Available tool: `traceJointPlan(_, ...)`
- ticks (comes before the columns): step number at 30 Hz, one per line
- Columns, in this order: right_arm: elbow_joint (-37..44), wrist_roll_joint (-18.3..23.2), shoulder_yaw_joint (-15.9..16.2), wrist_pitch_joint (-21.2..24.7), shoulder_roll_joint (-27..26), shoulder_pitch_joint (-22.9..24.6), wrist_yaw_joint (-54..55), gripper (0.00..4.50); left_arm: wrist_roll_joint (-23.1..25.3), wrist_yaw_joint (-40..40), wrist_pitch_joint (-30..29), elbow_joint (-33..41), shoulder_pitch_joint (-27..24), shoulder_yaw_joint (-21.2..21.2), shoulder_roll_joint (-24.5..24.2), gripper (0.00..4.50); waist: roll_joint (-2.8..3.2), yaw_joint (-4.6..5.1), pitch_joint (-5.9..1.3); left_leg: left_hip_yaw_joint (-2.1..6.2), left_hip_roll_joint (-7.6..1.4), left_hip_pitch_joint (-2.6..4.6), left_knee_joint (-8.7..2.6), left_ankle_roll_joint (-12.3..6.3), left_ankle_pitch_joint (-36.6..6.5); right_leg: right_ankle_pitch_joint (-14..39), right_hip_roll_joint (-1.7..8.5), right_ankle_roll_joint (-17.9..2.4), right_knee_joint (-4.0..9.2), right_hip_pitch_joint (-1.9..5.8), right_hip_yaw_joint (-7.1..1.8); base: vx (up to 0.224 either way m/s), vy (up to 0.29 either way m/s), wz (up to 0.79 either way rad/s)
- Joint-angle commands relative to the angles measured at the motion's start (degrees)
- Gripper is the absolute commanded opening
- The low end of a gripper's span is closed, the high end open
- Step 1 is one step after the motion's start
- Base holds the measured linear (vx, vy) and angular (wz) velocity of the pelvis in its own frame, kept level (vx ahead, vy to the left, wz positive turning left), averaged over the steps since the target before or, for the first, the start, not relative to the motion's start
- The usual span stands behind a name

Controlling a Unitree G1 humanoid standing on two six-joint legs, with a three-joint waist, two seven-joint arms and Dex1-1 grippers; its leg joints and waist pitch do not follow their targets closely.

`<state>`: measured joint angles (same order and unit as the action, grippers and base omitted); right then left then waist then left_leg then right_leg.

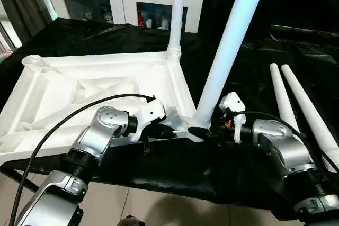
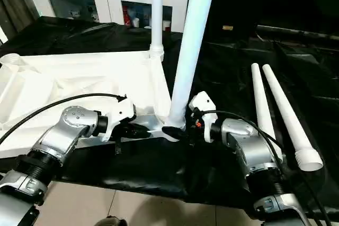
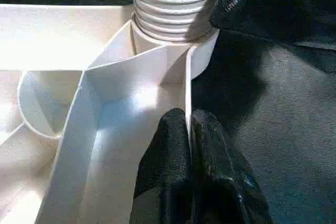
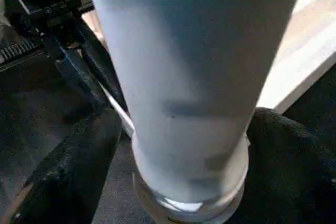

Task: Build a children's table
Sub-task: Rotate leg to tighten

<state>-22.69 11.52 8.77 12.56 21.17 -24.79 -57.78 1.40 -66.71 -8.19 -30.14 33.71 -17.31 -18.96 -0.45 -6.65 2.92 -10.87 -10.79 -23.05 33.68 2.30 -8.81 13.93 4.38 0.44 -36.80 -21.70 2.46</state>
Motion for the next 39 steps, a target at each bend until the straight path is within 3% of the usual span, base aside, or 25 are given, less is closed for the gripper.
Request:
traceJointPlan(1, 1.0, 0.4, 0.3, 0.7, 0.7, 0.5, -0.9, 3.74, -3.0, -1.8, 0.5, 1.7, -0.6, -0.1, 0.8, 0.00, -0.64, 0.04, -3.66, 0.98, -2.83, 1.82, -3.58, -2.82, -9.7, 0.7, 4.14, -14.0, 4.46, 1.90, -2.17, 0.000, 0.000, 0.00)
traceJointPlan(5, 1.2, 0.7, 0.5, 0.9, 0.8, 0.8, -1.2, 3.43, -2.9, -2.0, 0.2, 2.0, -0.8, 0.1, 0.6, 0.00, -0.62, -0.01, -3.81, 0.85, -2.75, 1.77, -3.39, -3.39, -8.0, -2.2, 4.04, -14.2, 4.12, 1.93, -2.15, 0.000, 0.000, 0.00)
traceJointPlan(10, 1.0, 0.3, 0.5, 1.2, 0.3, 0.9, -0.9, 2.91, -2.7, -2.1, -0.1, 2.0, -0.8, 0.2, 0.4, 0.00, -0.65, -0.06, -3.79, 0.80, -2.71, 1.75, -3.32, -3.55, -8.1, -1.8, 4.06, -14.1, 4.19, 1.92, -2.13, 0.000, 0.000, 0.00)
traceJointPlan(15, 0.3, -0.1, 0.2, 1.4, -1.1, 1.5, 1.7, 2.77, -2.4, -1.3, -0.3, 1.6, -0.8, 0.5, 0.7, 0.00, -0.67, 0.03, -3.78, 0.80, -2.72, 1.77, -3.36, -3.31, -8.3, -1.1, 4.06, -14.0, 4.21, 1.88, -2.17, 0.000, 0.000, 0.00)
traceJointPlan(17, -2.2, -1.1, -1.2, 1.2, -3.8, 1.6, 8.2, 2.77, -1.1, 1.8, -0.8, -0.3, -0.2, 0.6, 1.8, 0.00, -0.69, 0.14, -3.69, 0.82, -2.70, 1.76, -3.45, -3.08, -8.5, -0.5, 4.05, -14.0, 4.27, 1.77, -2.17, 0.000, 0.000, 0.00)
traceJointPlan(18, -3.5, -1.6, -1.9, 1.0, -5.3, 1.6, 11.6, 2.76, -0.4, 4.3, -1.1, -1.6, 0.3, 0.8, 2.7, 0.00, -0.61, 0.39, -3.47, 0.76, -2.64, 1.86, -3.61, -2.29, -9.9, 1.9, 4.04, -13.9, 4.60, 1.47, -2.24, 0.000, 0.000, 0.00)
traceJointPlan(21, -5.7, -2.4, -3.4, 1.2, -9.0, 1.4, 19.3, 2.75, 0.7, 10.6, -2.1, -4.9, 1.9, 1.8, 5.5, 0.00, -0.70, 0.58, -3.43, 0.98, -2.65, 1.92, -3.96, -0.32, -12.2, 6.7, 4.23, -12.8, 4.96, 1.68, -2.22, 0.000, 0.000, 0.00)
traceJointPlan(22, -6.7, -2.8, -4.4, 1.9, -11.5, 1.2, 24.5, 2.75, 1.4, 14.3, -3.0, -6.7, 3.0, 2.1, 7.5, 0.00, -0.67, 0.94, -2.95, 0.97, -2.65, 2.34, -4.35, 1.04, -15.8, 11.7, 4.21, -11.8, 5.61, 1.11, -2.43, 0.000, 0.000, 0.00)
traceJointPlan(23, -7.6, -3.4, -4.9, 2.0, -13.6, 0.9, 28.8, 2.75, 1.8, 17.3, -4.0, -8.0, 3.9, 2.4, 9.2, 0.00, -0.67, 0.94, -2.95, 0.97, -2.65, 2.34, -4.35, 1.04, -15.8, 11.7, 4.21, -11.8, 5.61, 1.11, -2.43, 0.000, 0.000, 0.00)
traceJointPlan(24, -8.5, -4.3, -5.2, 1.9, -15.2, 0.5, 32.7, 2.74, 2.2, 19.9, -4.7, -9.1, 4.7, 2.6, 10.7, 0.00, -0.55, 1.08, -2.76, 1.16, -2.60, 2.72, -4.57, 2.76, -19.0, 18.1, 4.56, -10.6, 6.21, 0.89, -2.52, 0.000, 0.000, 0.00)
traceJointPlan(26, -10.0, -5.3, -5.8, 2.0, -17.7, -0.4, 38.1, 2.74, 2.3, 23.2, -6.2, -10.4, 5.7, 3.0, 13.2, 0.00, -0.64, 1.00, -2.75, 1.33, -2.69, 3.13, -4.70, 2.97, -20.8, 20.8, 4.72, -9.2, 6.79, 0.88, -2.63, 0.000, 0.000, 0.00)
traceJointPlan(27, -10.2, -5.4, -5.9, 2.0, -18.1, -0.5, 38.9, 2.74, 2.3, 23.7, -6.4, -10.6, 5.9, 3.0, 13.6, 0.00, -0.39, 1.05, -2.73, 1.31, -2.80, 3.26, -4.73, 3.25, -20.8, 20.5, 4.71, -9.2, 6.74, 0.65, -2.76, 0.000, 0.000, 0.00)
traceJointPlan(29, -12.1, -7.2, -5.2, 0.1, -20.3, -1.9, 42.5, 2.74, 3.4, 24.9, -6.3, -11.4, 6.5, 1.9, 15.5, 0.00, -0.43, 1.20, -2.87, 1.49, -2.68, 2.95, -5.06, 3.34, -20.3, 19.4, 4.64, -8.8, 6.74, 0.96, -2.70, 0.000, 0.000, 0.00)
traceJointPlan(30, -12.3, -7.3, -5.1, -0.6, -20.5, -2.1, 42.4, 2.74, 3.7, 24.7, -6.1, -11.4, 6.5, 1.6, 15.5, 0.00, -0.11, 1.24, -3.05, 1.44, -2.73, 2.92, -5.11, 3.14, -19.3, 16.2, 4.45, -8.8, 6.64, 1.06, -2.63, 0.000, 0.000, 0.00)
traceJointPlan(33, -12.2, -6.3, -5.5, -2.0, -20.6, -2.5, 40.2, 2.74, 4.2, 23.9, -4.9, -11.6, 6.7, 1.3, 15.0, 0.00, -0.25, 1.09, -3.21, 1.27, -2.59, 2.66, -5.03, 2.01, -17.4, 11.4, 4.32, -9.2, 6.34, 1.40, -2.65, 0.000, 0.000, 0.00)
traceJointPlan(34, -11.4, -4.9, -6.4, -2.3, -20.4, -2.6, 37.9, 3.30, 4.3, 23.4, -4.2, -11.9, 6.9, 1.4, 14.2, 0.00, -0.21, 1.02, -3.27, 1.21, -2.62, 2.54, -4.94, 1.06, -16.3, 10.1, 4.32, -9.4, 6.30, 1.46, -2.60, 0.000, 0.000, 0.00)
traceJointPlan(39, -9.1, -3.4, -6.8, -1.8, -17.2, -2.8, 32.6, 3.65, 4.0, 21.0, -2.4, -11.9, 6.6, 1.8, 11.6, 0.00, -0.32, 0.89, -3.28, 1.16, -2.56, 2.29, -4.89, 0.35, -15.8, 11.2, 4.44, -9.4, 6.45, 1.67, -2.51, 0.000, 0.000, 0.00)
